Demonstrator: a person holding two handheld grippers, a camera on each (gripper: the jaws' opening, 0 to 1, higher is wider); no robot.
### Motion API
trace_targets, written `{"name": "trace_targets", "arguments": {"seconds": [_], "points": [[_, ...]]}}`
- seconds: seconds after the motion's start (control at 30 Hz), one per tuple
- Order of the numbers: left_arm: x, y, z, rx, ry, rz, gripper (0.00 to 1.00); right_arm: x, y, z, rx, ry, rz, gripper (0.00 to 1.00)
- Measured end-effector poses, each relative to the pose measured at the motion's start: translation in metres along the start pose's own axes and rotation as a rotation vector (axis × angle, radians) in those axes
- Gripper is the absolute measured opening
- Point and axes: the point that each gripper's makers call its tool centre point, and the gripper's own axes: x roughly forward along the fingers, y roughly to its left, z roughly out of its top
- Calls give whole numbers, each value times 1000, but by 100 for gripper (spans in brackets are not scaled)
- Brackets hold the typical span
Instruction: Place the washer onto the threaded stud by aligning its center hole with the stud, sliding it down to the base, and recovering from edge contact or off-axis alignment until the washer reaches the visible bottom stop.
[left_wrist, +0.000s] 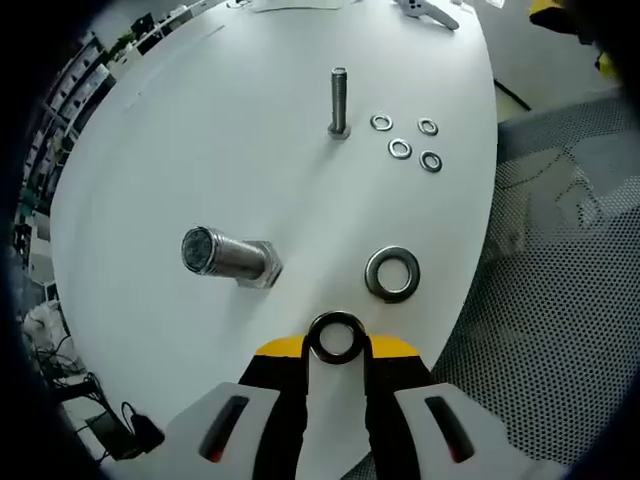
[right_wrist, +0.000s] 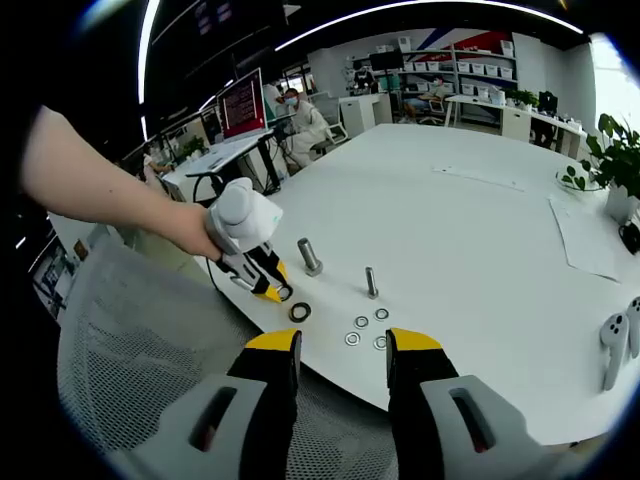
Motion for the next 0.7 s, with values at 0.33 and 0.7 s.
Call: {"name": "trace_targets", "arguments": {"seconds": [0.33, 0.7], "points": [[-8, 3, 0, 35, 6, 5, 18, 0, 0, 2, 4, -11, -1, 36], [-27, 9, 11, 133, -18, 31, 18, -1, -1, 3, 12, -15, -2, 36]]}}
